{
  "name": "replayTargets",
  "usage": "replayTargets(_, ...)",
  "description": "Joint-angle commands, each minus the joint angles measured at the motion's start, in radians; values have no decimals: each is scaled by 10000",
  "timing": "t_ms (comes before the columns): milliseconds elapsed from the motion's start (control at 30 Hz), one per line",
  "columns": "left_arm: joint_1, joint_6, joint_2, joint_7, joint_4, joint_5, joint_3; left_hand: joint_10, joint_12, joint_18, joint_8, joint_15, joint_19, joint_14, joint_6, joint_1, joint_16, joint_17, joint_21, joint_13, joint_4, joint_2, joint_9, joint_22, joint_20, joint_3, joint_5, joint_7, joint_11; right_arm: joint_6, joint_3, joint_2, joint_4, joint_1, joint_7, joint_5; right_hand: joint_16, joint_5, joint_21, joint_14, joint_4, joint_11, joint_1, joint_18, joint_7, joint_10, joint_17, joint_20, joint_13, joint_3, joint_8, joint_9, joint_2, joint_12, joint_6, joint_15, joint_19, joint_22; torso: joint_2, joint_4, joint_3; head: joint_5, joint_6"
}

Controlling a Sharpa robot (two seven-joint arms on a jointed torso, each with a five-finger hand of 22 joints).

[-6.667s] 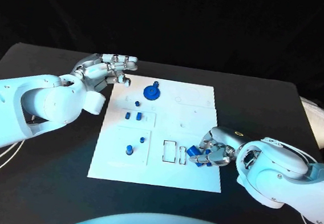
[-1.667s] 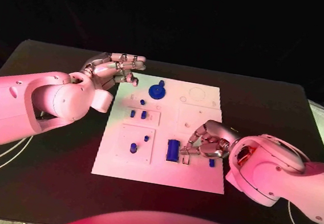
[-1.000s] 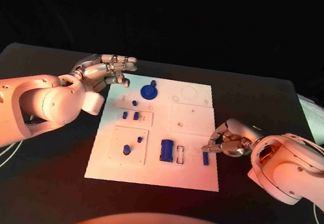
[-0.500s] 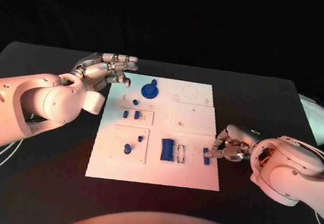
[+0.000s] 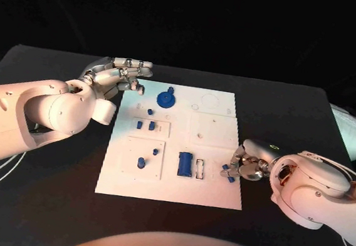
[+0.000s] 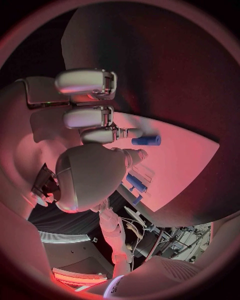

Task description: Assemble the parts on the task board

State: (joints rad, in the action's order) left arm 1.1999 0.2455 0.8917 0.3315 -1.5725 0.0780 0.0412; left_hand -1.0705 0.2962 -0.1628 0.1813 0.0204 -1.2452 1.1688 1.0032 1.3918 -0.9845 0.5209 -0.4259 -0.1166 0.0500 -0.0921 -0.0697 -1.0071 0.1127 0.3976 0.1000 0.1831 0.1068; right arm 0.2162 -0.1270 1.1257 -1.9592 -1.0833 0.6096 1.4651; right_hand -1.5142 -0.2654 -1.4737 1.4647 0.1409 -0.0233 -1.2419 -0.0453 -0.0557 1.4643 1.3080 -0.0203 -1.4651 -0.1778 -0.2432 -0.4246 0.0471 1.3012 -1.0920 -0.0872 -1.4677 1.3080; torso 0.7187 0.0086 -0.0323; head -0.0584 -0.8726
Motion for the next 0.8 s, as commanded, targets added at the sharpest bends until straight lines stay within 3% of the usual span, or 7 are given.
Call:
replayTargets(33, 3, -134, 13, 83, -22, -89, -5, 58, 86, -180, 76, 0, 22, -82, -73, 2, -68, -21, 71, -17, 6, 92, 3, 20, 33, -48, 52, 0, 1, -237, -41, -81, 2, 106, 33, 712, 65, 13, 71, 851, -55, 61, -85, 38, -26, 230, 1623, -61, 188, 12, 39, 13, 7, 0, -40, 53, -231, 848, 4, -3, 3, 22, 0)
replayTargets(267, 3, -147, 27, 63, -33, -99, -4, 58, 86, -180, 76, 0, 22, -82, -73, 2, -68, -21, 71, -17, 6, 92, 3, 20, 33, -48, 52, 0, 1, -725, -42, -302, 61, 241, 89, 2102, 68, 558, 68, 855, -526, 28, -813, 44, 0, 207, 1633, -31, 213, 237, 131, 5, 32, -72, -95, 20, -241, 872, 1, -10, 9, 42, 0)
replayTargets(400, 3, -159, 23, 65, -33, -113, -3, 64, 101, -183, 85, -5, 23, -89, -77, 36, -69, -29, 74, -17, 31, 98, 2, 22, 30, -37, 58, -5, -5, -1140, -42, -492, 97, 507, 258, 3497, 80, 1585, 65, 851, -659, 29, -1067, 51, 2, 179, 1629, -27, 251, 489, 209, 6, 72, -168, -154, 21, -247, 899, -6, 10, 14, 52, 0)
replayTargets(600, 2, -168, 27, 51, -32, -125, 0, 64, 101, -183, 85, -5, 23, -89, -77, 36, -69, -29, 74, -17, 31, 98, 2, 22, 30, -37, 58, -5, -5, -1686, -43, -690, 162, 642, 344, 4123, 115, 1775, 118, 839, -943, 68, -1467, 38, -56, 104, 1594, -43, 312, 845, 387, 66, -1, -329, -72, 50, -210, 836, -11, 2, 8, 84, 0)
replayTargets(700, 2, -172, 29, 42, -29, -133, 2, 64, 101, -183, 85, -5, 23, -89, -77, 36, -69, -29, 74, -17, 31, 98, 2, 22, 30, -37, 58, -5, -5, -1362, -42, -712, 105, 667, 238, 4160, 101, 1692, 97, 845, -1053, 60, -1630, 46, -48, 115, 1622, -49, 292, 1056, 433, 88, 27, -291, -116, 47, -228, 875, -4, -7, 15, 93, 29)
replayTargets(800, 1, -172, 19, 31, -13, -140, 9, 77, 109, -184, 89, -7, 24, -93, -85, 51, -71, -35, 76, -15, 44, 102, 4, 22, 29, -33, 61, -2, -3, -753, -34, -703, 13, 678, 113, 3768, 69, 1192, 66, 859, -1093, 28, -1671, 56, -16, 141, 1674, -36, 263, 1313, 478, 110, 104, -231, -196, 28, -258, 928, -9, -18, 29, 111, 34)
